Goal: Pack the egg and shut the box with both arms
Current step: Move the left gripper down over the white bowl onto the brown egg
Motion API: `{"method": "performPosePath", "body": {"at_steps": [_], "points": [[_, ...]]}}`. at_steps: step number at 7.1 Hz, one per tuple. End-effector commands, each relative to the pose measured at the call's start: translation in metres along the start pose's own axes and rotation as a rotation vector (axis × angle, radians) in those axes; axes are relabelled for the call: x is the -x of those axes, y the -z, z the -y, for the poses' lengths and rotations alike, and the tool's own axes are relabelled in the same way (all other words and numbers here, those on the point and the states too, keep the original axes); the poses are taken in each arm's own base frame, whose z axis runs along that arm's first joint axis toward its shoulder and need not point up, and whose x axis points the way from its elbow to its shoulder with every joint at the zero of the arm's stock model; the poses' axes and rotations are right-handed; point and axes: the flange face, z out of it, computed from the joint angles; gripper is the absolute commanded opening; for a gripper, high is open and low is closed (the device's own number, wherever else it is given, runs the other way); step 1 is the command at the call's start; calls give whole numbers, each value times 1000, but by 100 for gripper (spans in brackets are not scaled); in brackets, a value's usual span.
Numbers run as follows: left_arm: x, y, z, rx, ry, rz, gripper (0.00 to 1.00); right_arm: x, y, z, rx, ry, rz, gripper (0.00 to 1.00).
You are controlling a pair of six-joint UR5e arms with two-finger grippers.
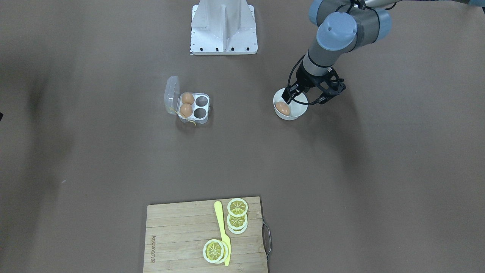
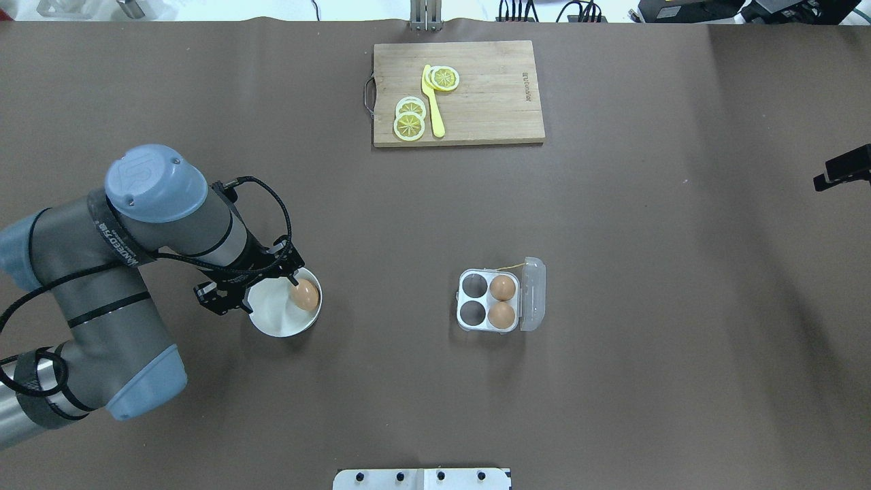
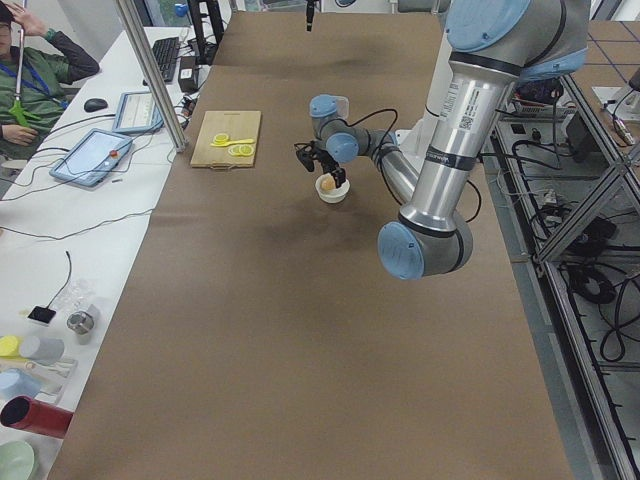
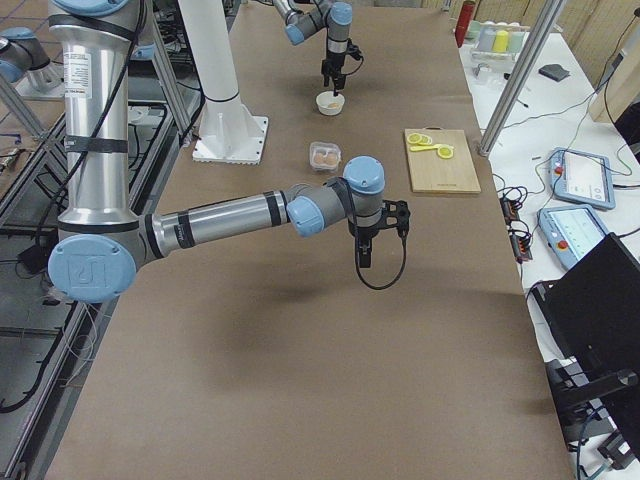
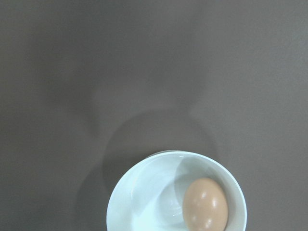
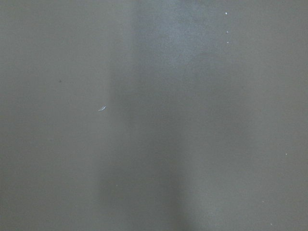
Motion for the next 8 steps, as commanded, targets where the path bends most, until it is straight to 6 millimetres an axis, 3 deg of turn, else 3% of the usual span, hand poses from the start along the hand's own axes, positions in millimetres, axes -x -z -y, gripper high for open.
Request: {"method": "performPosePath", "body": {"at_steps": [1, 5, 8], "points": [[-3, -7, 0, 1, -5, 6, 80, 1, 0, 0, 1, 1, 0, 100], [-8, -31, 11, -1, -27, -28, 76, 1, 0, 0, 1, 1, 0, 100], [-16, -39, 4, -4, -37, -24, 76, 1, 0, 0, 1, 1, 0, 100]]}}
